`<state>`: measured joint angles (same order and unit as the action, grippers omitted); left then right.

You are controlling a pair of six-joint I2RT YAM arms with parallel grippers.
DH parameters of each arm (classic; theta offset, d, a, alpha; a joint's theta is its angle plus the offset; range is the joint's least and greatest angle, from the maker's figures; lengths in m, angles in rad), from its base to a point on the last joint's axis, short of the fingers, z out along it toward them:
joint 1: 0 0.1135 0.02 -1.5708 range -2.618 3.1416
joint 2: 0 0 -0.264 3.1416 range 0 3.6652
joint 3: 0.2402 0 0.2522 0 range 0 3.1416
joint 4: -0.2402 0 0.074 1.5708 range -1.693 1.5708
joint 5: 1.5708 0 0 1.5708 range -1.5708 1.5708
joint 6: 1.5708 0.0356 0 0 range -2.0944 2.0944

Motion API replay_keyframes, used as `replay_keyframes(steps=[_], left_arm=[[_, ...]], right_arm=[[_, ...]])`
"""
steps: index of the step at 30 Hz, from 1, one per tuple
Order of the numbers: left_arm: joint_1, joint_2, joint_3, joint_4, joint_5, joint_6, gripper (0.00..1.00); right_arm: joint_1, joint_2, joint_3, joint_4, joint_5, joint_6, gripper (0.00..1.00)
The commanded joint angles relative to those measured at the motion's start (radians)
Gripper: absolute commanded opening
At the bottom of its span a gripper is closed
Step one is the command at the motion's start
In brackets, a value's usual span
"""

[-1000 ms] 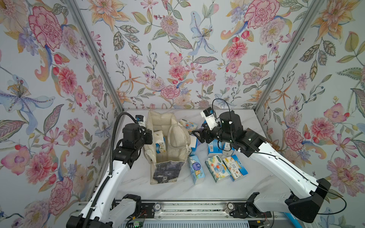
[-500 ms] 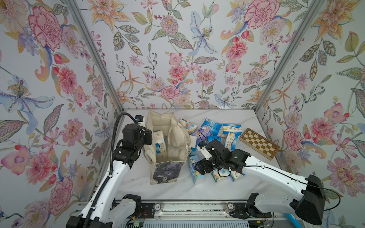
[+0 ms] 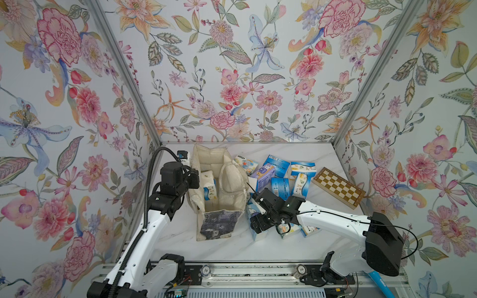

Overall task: Put tissues into the canvas bag
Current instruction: Pick up the pack of facial tissues from the center of the board.

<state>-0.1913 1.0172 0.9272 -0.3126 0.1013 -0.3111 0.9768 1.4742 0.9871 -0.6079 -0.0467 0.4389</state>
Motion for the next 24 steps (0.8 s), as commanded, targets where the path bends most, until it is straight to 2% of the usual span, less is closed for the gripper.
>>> replay_keyframes(steps=[1,5,7,10,14,15,19,24], left_arm=[[-0.008,0.005,-0.007,0.042,0.006,0.011,0.04],[-0.008,0.006,-0.013,0.049,0.005,0.01,0.04],[-0.008,0.009,-0.014,0.053,0.005,0.009,0.04],[-0.007,0.015,-0.014,0.053,0.008,0.009,0.04],[-0.008,0.016,-0.016,0.054,0.006,0.01,0.04],[-0.008,0.017,-0.016,0.055,0.005,0.01,0.04],[-0.009,0.015,-0.025,0.06,0.005,0.01,0.04],[-0.009,0.016,-0.025,0.055,0.005,0.012,0.04]], right_arm=[[0.004,0.029,0.015,-0.001,0.023,0.022,0.87],[0.008,0.059,0.012,-0.001,0.004,0.03,0.84],[0.013,0.069,0.013,0.001,0.004,0.031,0.79],[0.013,0.057,0.012,0.003,0.009,0.037,0.65],[-0.005,-0.009,0.012,0.002,0.021,0.034,0.4],[-0.014,-0.029,0.009,0.002,0.029,0.034,0.37],[-0.062,-0.128,0.0,0.002,0.054,0.018,0.28],[-0.088,-0.276,0.062,-0.003,0.091,-0.01,0.28]])
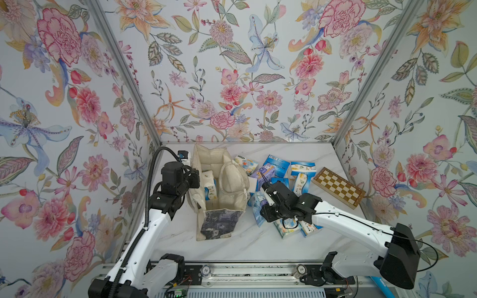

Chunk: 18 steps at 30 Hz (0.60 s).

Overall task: Put tissues into the canvas bag
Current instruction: Pick up the pack of facial tissues from the center of the board, then place the pack of facial tissues in the canvas bag.

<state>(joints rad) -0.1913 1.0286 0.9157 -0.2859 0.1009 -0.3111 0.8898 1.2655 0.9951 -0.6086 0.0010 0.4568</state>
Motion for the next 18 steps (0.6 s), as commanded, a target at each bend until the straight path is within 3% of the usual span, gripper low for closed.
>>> replay_keyframes(steps=[1,5,7,14,18], left_arm=[[-0.008,0.005,-0.012,0.025,0.005,0.013,0.04],[-0.008,0.004,-0.006,0.021,-0.001,0.019,0.03],[-0.007,0.007,-0.005,0.023,-0.003,0.018,0.03],[-0.008,0.011,-0.005,0.037,0.007,0.002,0.03],[-0.008,0.015,0.01,0.029,0.005,0.006,0.03]], right_arm=[[-0.001,-0.09,0.078,-0.011,0.068,-0.036,0.28],[-0.008,-0.156,0.212,-0.019,0.201,-0.141,0.28],[-0.015,-0.141,0.285,0.016,0.199,-0.202,0.29],[-0.015,0.037,0.438,0.255,-0.08,-0.253,0.32],[0.008,0.198,0.546,0.278,-0.221,-0.23,0.32]])
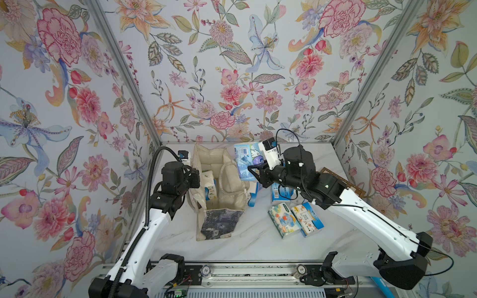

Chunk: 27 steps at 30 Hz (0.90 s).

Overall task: Put tissues into the canvas bag
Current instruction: Place the pack of facial tissues in the canvas bag.

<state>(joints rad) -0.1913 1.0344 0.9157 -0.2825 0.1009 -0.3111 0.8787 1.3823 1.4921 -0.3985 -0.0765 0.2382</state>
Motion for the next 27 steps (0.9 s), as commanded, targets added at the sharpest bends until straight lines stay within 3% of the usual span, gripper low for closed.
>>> replay_keyframes(steps=[1,6,13,19,27], left_arm=[[-0.008,0.009,0.012,0.026,0.003,0.006,0.03],[-0.008,0.013,0.02,0.028,0.005,0.007,0.03],[-0.008,0.023,0.038,0.023,0.01,0.015,0.03],[-0.008,0.025,0.056,0.031,0.02,0.017,0.03],[-0.007,0.038,0.054,0.04,0.026,0.017,0.03]], right_arm=[[0.029,0.116,0.066,0.066,-0.163,-0.01,0.32],[0.074,0.308,0.17,-0.059,-0.207,-0.02,0.32],[0.102,0.447,0.2,-0.238,-0.237,-0.022,0.34],[0.12,0.538,0.216,-0.353,-0.262,-0.052,0.42],[0.14,0.568,0.307,-0.393,-0.252,-0.092,0.64]])
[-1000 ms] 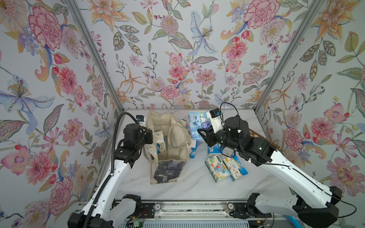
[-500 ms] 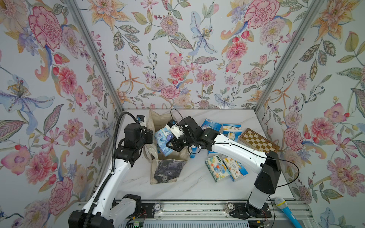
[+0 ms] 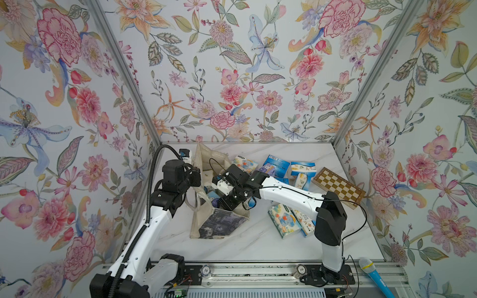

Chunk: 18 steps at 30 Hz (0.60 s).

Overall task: Put tissues into the canvas bag
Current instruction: Place the pack of facial tissues in the canvas bag.

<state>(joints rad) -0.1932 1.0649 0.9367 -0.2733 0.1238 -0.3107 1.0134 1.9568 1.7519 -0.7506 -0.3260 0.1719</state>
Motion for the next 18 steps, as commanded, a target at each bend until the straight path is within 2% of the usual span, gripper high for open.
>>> replay_keyframes(steps=[1,4,10,15,18], left_arm=[[-0.006,0.009,0.03,0.033,0.003,0.016,0.03],[-0.005,0.013,0.024,0.032,0.004,0.018,0.03],[-0.006,0.01,0.013,0.03,-0.009,0.021,0.02],[-0.006,0.01,0.005,0.012,-0.057,0.024,0.01],[-0.006,0.012,0.004,0.003,-0.064,0.025,0.0]], right_arm=[[0.004,-0.013,0.056,-0.041,0.004,-0.031,0.67],[-0.005,-0.045,0.075,-0.039,0.022,-0.052,0.71],[-0.043,-0.18,0.074,0.0,0.05,-0.095,0.74],[-0.115,-0.333,-0.029,0.086,0.07,-0.081,0.77],[-0.17,-0.408,-0.102,0.096,0.164,-0.045,0.76]])
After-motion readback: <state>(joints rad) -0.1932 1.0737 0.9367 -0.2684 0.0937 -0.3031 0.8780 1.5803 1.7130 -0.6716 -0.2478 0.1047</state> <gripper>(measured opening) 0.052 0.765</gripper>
